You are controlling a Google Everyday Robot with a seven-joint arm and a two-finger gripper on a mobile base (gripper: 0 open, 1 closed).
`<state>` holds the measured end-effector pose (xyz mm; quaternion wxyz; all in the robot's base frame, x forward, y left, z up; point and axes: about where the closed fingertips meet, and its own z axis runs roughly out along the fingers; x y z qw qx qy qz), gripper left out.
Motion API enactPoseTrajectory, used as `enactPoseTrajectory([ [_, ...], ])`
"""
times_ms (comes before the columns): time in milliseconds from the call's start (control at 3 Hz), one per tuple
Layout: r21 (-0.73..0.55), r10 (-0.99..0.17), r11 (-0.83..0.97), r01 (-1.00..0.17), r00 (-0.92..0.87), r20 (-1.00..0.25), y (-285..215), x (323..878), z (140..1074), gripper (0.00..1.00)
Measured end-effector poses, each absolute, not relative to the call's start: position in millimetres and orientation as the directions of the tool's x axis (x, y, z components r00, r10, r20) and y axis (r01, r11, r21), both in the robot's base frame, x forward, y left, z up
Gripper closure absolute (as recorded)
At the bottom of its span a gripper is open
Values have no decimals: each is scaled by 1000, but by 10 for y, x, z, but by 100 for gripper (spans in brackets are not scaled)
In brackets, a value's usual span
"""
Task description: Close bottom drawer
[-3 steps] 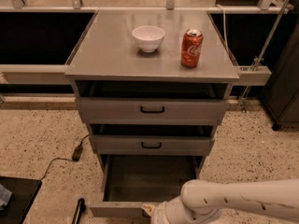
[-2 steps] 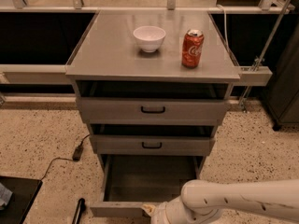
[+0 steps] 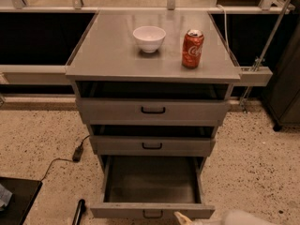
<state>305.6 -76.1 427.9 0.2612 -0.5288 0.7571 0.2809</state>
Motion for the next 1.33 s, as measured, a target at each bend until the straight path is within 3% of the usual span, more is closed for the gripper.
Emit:
enactPoseTrajectory([
  [667, 146, -628, 355, -924, -351, -695, -991, 2984, 4280, 0],
  [1333, 310, -618, 341, -887, -460, -637, -797, 2943, 3156, 0],
])
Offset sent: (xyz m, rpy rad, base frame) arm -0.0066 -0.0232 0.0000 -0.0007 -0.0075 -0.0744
